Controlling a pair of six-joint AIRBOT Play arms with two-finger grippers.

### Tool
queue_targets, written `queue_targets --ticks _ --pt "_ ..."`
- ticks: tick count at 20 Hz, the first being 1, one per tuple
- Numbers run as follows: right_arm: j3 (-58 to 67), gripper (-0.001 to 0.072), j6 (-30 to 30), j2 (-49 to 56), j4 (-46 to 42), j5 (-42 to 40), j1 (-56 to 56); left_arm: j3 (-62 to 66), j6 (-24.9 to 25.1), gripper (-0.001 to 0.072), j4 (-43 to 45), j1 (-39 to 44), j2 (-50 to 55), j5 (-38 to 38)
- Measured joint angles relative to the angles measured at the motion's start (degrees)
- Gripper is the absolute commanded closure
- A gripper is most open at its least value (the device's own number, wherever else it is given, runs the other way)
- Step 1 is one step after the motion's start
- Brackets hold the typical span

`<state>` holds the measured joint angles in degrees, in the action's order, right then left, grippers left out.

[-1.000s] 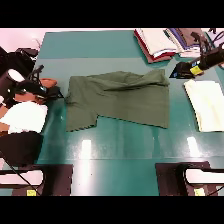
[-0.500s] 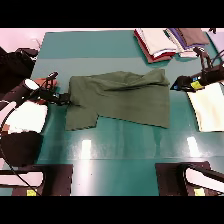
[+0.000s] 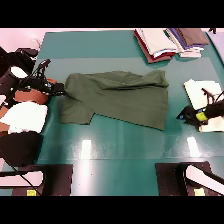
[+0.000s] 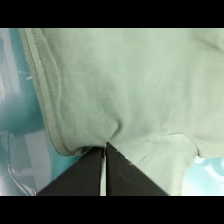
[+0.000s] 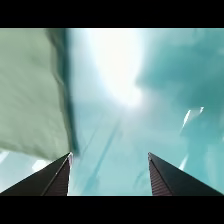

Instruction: Fold the shirts.

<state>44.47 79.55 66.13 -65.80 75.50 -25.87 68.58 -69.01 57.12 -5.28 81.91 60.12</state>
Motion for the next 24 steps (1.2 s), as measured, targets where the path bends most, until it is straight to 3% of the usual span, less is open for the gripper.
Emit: queue_targets --ticks 1,3,6,7,8,9,16,24 --pt "-2.19 0.0211 -0.66 0.74 1.64 -0.52 0.15 0.22 0.00 0.0683 -0.09 -0.02 -0.15 0.28" --pt "-5.31 0.0213 -1.77 2.38 5.16 -2.21 2.36 0.46 -0.02 0.0683 -0.26 -0.04 -0.26 0.59" --pt "-7.04 0.0390 -3.08 5.27 10.75 -6.01 9.79 0.68 -0.15 0.0683 -0.44 -0.09 -0.52 1.20" --pt "-6.73 0.0552 -3.43 6.12 11.72 -7.67 12.35 0.70 -0.28 0.0683 -0.46 -0.09 -0.76 1.49" --pt "-6.10 0.0600 -3.65 6.80 11.85 -9.16 14.51 0.70 -0.33 0.0683 -0.46 -0.09 -1.14 1.90" --pt "-5.07 0.0698 -4.07 7.26 11.87 -9.99 16.68 0.72 -0.46 0.0684 -0.44 -0.09 -1.81 2.14" --pt "11.72 0.0697 -5.40 -0.92 12.74 -9.66 20.98 7.93 -0.85 0.0683 -0.17 -0.09 -15.67 2.69" --pt "46.12 0.0697 -5.57 -16.70 13.29 -7.08 10.32 34.51 -3.10 0.0684 -0.31 -0.09 -33.81 -0.90"
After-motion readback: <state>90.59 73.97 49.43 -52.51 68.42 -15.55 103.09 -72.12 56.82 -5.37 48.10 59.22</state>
